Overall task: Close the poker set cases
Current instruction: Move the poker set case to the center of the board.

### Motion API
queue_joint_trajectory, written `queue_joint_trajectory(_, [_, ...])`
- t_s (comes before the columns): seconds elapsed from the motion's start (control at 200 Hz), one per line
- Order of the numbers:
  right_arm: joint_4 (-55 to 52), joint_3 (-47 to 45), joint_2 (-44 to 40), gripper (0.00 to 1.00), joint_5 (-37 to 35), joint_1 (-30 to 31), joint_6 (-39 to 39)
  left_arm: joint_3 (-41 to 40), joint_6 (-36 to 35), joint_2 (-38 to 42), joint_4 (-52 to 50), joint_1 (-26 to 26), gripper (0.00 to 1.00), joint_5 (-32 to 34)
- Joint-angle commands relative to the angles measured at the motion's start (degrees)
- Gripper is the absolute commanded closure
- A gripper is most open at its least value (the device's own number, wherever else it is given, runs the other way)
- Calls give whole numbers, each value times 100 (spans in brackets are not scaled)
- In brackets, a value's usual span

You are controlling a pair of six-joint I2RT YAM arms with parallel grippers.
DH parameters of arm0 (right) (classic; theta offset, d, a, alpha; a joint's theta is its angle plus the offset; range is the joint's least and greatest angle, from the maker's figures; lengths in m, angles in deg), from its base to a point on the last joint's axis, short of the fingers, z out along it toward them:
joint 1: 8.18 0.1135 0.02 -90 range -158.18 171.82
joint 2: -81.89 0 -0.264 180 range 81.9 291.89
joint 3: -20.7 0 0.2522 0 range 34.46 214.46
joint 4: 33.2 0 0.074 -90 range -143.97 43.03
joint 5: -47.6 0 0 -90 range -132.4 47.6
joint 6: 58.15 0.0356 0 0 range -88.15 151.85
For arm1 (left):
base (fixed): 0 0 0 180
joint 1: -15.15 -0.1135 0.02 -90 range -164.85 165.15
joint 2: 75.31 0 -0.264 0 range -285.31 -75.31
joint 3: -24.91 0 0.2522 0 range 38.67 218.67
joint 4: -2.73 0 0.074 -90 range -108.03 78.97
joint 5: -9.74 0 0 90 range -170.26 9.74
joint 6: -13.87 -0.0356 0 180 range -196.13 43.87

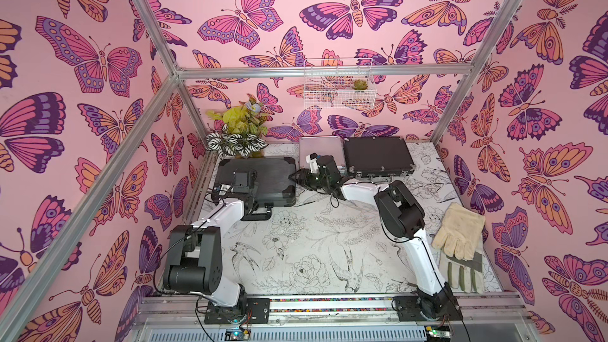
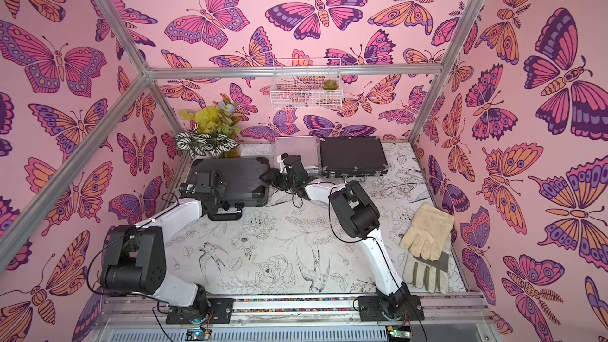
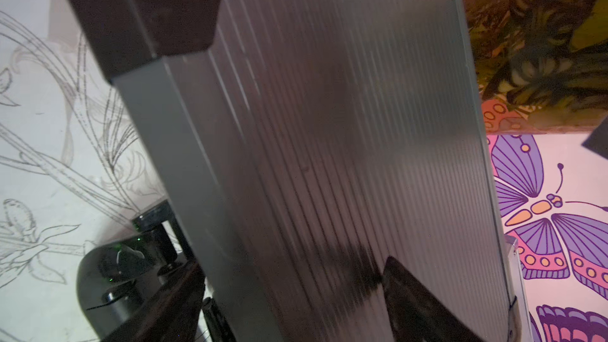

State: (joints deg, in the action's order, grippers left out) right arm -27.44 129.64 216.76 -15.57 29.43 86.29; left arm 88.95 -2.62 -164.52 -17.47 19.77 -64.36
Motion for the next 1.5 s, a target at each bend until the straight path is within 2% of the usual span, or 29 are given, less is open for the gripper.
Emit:
queue_joint_trajectory(0.0, [-562, 89, 505, 46, 231, 128, 5, -233, -356, -560, -573, 135, 16, -1114])
queue_joint_trajectory(0.17, [-225, -356, 60, 44, 279, 55, 6, -380, -451, -196, -586, 135, 15, -1066])
queue_joint_trajectory(0.386, [-69, -1111, -1113, 44, 243, -142, -233, -414, -685, 598, -963, 170, 14, -821])
queue_joint_trajectory(0.506, [-352, -1498, -1821, 44, 137, -249, -571, -291, -974, 1008, -1382, 306, 16, -421])
queue_joint_trajectory(0.621, [-786, -2028, -2475, 43, -55, -381, -1036, -69, -1312, 1300, -1799, 644, 16, 146])
queue_joint_trajectory(0.697, [-1122, -2439, -2896, 37, -288, -492, -1493, 93, -1649, 1406, -1932, 934, 14, 518])
queue_joint_trajectory(0.772, [-1441, -2836, -3335, 29, -480, -670, -1954, 296, -2144, 1430, -1932, 1255, 6, 925])
queue_joint_trajectory(0.777, [-1451, -2868, -3361, 25, -487, -686, -1985, 310, -2186, 1423, -1932, 1275, 3, 951])
queue_joint_trajectory(0.787, [-1469, -2924, -3419, 8, -499, -718, -2037, 343, -2268, 1413, -1932, 1306, 0, 1012])
queue_joint_trajectory(0.802, [-1485, -3016, -3515, 0, -524, -765, -2094, 396, -2387, 1389, -1932, 1366, 1, 1084])
queue_joint_trajectory(0.897, [-1552, -3571, -4108, 1, -697, -1176, -2350, 726, -3019, 1205, -1932, 1672, 1, 1542])
queue_joint_trajectory(1.027, [-1878, -4096, -4964, 1, -1219, -1743, -2769, 846, -3917, 1062, -1501, 1804, 1, 1969])
queue_joint_trajectory(1.128, [-1953, -4551, -5526, 1, -2012, -2167, -3053, 693, -4921, 951, -830, 1735, 0, 1929])
queue_joint_trajectory(1.263, [-1683, -5252, -6156, 1, -3089, -2762, -3114, -163, -6061, 1004, 594, 1629, 0, 2262])
queue_joint_trajectory(1.328, [-1583, -5511, -6346, 1, -3594, -2992, -3049, -446, -6231, 1149, 829, 1440, 0, 2316])
queue_joint_trajectory(1.378, [-1357, -5724, -6442, 1, -3855, -3160, -2972, -617, -6185, 1264, 888, 1180, 0, 2075])
queue_joint_trajectory(1.498, [-798, -6103, -6477, 1, -3862, -3388, -2862, -1017, -6343, 1222, 1278, 449, 0, 1330])
